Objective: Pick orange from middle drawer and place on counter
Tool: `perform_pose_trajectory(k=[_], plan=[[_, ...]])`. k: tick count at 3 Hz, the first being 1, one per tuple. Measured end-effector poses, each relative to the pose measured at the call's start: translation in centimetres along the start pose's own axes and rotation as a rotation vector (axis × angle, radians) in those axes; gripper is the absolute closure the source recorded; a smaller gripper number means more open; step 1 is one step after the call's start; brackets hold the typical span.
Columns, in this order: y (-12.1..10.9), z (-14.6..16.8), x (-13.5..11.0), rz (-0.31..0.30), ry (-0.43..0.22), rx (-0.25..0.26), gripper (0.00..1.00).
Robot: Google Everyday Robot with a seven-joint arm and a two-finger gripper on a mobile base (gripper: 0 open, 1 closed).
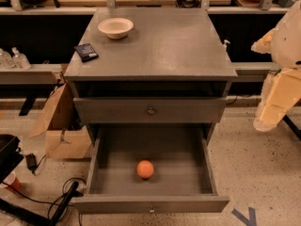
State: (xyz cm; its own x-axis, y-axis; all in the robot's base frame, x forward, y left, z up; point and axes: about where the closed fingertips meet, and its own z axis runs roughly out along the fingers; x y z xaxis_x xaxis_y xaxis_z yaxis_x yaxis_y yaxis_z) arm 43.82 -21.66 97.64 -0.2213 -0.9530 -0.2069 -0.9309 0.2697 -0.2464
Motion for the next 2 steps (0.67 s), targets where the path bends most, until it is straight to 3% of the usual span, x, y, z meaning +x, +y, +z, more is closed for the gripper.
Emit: perform_pose_trajectory(k=[1,2], plan=[[0.0,0.0,0.0,0.0,0.0,0.0,0.0],[-0.3,1.5,-0.3,0.017,-0.075,-0.005,0.0]])
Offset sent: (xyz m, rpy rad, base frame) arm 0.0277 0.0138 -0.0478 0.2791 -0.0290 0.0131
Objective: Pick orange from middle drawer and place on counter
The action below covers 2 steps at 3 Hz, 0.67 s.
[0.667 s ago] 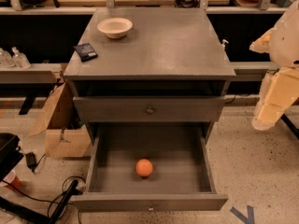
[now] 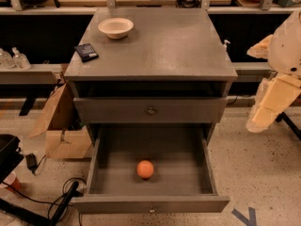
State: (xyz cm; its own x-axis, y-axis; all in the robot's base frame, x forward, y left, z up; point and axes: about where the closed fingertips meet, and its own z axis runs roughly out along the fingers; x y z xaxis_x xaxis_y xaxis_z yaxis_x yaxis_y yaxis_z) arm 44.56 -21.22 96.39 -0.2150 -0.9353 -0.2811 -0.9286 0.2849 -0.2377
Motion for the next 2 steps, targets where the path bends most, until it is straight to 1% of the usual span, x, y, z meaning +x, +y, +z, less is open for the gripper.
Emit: perform_pose_trajectory(k=[1,2], plan=[[0.8,5.4,0.1,0.036,-0.174,-0.046,0.0],[1.9,11.9,-0.5,0.066,-0.405,-0.076,0.0]])
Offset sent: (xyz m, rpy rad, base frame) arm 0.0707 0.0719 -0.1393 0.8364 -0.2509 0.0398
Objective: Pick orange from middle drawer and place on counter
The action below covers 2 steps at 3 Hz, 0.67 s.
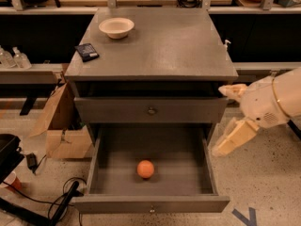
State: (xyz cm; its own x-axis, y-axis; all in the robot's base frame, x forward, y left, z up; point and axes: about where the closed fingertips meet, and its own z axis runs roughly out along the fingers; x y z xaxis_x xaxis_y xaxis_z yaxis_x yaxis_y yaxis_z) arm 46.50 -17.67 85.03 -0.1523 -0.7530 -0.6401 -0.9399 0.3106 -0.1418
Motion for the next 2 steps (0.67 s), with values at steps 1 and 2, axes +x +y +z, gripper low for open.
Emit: perform_pose_trajectory(k=[1,2], plan=[[-1.5,5.4,-2.4,-0.029,-0.292,0.045,0.0],[-2.3,7.9,-3.6,-0.051,-0.425,0.064,0.0]])
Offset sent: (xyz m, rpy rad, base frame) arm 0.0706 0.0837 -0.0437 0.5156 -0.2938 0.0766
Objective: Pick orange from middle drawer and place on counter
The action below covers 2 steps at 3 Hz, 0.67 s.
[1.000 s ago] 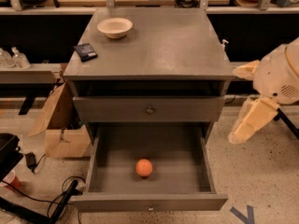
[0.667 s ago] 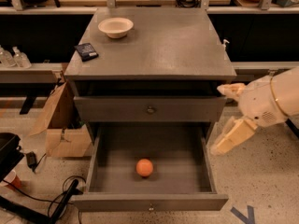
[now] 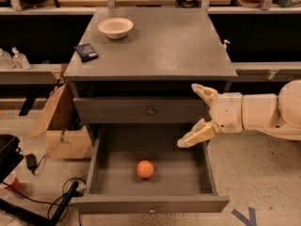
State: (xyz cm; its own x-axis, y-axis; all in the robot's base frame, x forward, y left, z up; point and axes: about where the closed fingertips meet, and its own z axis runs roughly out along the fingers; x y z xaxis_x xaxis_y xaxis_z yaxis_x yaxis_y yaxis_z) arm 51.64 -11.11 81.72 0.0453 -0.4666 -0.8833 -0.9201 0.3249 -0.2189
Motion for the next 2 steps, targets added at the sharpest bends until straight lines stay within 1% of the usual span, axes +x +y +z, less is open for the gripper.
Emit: perform_pose_trajectory(k=[2], plan=[[0.14,0.46,-0.08,-0.009,-0.009,-0.007,0.0]])
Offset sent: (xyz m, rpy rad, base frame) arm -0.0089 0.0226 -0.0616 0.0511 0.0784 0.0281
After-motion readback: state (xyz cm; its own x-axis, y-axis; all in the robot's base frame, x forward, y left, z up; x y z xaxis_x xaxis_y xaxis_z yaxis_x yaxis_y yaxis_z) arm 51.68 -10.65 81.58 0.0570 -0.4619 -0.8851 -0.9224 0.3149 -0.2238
